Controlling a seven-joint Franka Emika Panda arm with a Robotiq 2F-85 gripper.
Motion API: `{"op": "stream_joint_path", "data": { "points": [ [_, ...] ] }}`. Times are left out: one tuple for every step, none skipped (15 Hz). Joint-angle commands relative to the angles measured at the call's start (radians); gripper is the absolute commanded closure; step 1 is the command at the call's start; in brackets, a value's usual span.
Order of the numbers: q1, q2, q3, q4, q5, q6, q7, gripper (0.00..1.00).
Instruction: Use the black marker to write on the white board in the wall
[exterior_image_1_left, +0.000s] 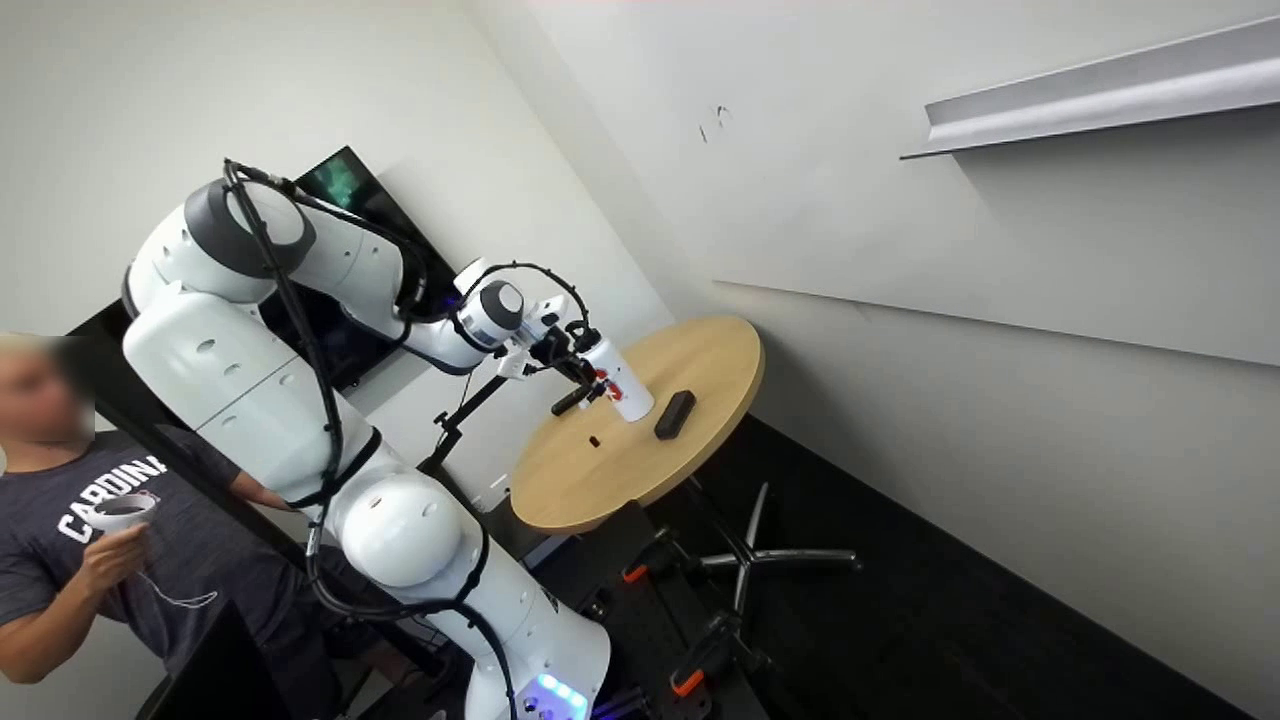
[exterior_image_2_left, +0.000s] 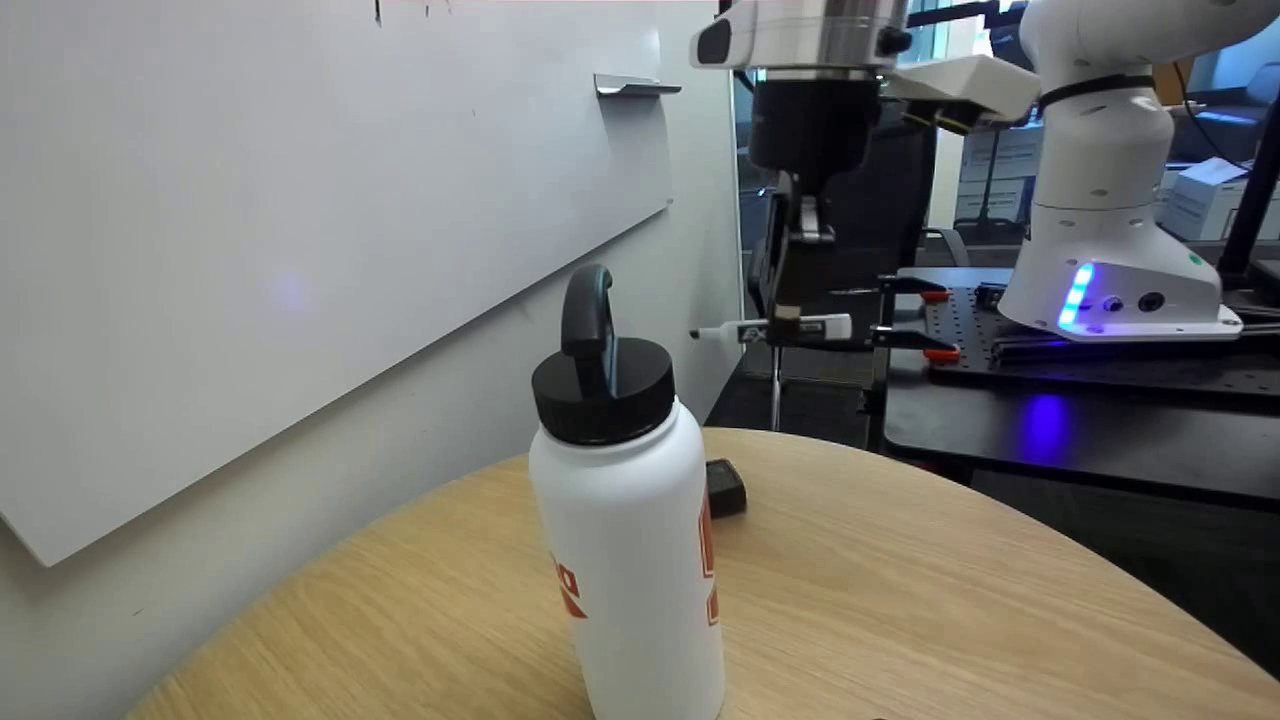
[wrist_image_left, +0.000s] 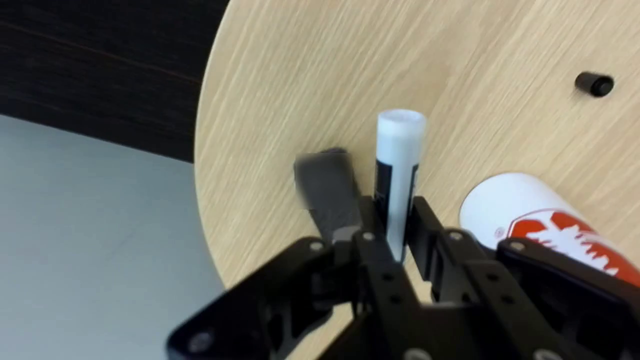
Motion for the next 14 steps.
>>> {"op": "stream_joint_path", "data": {
  "points": [
    [-0.007,-0.138,-0.071,0.074,0.003,-0.184,-0.056,0.95],
    [-0.009,-0.167,-0.090,0.108,0.003,-0.242,-0.079,0.95],
    [-0.015,-0.190,-0.104,0.146,-0.013,-0.314,-0.090,0.95],
    [-0.024,-0.214,-0.114,0.184,-0.027,-0.372,-0.104,0.95],
    [-0.034,-0.232,-0.117,0.219,-0.048,-0.421,-0.101,0.95],
    [-0.042,-0.243,-0.122,0.263,-0.059,-0.474,-0.120,0.95],
    [-0.052,-0.247,-0.124,0.302,-0.077,-0.511,-0.129,0.95],
    [-0.060,-0.242,-0.125,0.338,-0.090,-0.531,-0.147,0.95],
    [-0.052,-0.246,-0.114,0.278,-0.064,-0.473,-0.113,0.95],
    [-0.057,-0.251,-0.114,0.298,-0.064,-0.483,-0.119,0.80],
    [-0.056,-0.251,-0.113,0.297,-0.064,-0.483,-0.119,0.80],
    [-0.056,-0.249,-0.112,0.291,-0.065,-0.483,-0.118,0.80],
    [-0.055,-0.244,-0.110,0.288,-0.065,-0.483,-0.118,0.80],
    [-0.054,-0.240,-0.109,0.286,-0.065,-0.483,-0.117,0.80]
  ]
}}
